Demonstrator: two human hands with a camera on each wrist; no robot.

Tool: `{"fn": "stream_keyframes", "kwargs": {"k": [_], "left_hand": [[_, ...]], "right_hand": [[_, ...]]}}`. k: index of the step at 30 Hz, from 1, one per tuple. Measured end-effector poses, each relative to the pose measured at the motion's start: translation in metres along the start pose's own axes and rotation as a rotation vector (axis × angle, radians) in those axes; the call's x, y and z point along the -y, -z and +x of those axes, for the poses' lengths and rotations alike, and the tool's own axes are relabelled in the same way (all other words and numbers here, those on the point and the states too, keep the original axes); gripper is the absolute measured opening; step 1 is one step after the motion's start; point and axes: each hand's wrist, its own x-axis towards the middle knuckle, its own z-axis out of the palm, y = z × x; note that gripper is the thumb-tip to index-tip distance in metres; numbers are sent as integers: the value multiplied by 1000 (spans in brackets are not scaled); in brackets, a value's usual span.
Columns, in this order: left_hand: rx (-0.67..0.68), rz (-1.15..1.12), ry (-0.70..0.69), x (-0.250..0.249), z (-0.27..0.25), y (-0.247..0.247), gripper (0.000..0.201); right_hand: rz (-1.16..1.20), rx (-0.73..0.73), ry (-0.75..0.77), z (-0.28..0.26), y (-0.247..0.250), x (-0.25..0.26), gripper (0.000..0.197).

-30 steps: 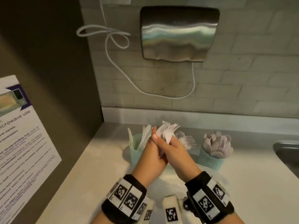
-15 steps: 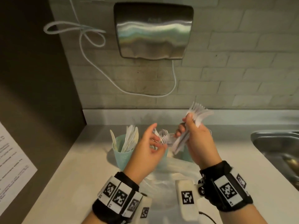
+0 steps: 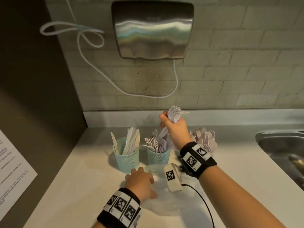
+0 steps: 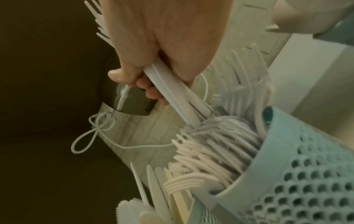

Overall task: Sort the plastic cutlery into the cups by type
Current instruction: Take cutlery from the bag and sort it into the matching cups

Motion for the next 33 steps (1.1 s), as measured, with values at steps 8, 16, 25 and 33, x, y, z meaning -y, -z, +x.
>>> {"fn": "stream_keyframes", "kwargs": {"k": [8,16,25,33], "left_hand": [[73,99,-11,5,9,-12,70],[143,10,-66,8,12,-12,67],[174,-84,-74,17,13,-15,49],[147,-112,-63,19,15,-21,48]], "right_hand": [[-21,39,-20,7,-1,-1,14],[-137,128,-26,0,-2,-11,14],[-20,34,144,4,8,13,7],[45,93,104,-3,9,7,3]]}}
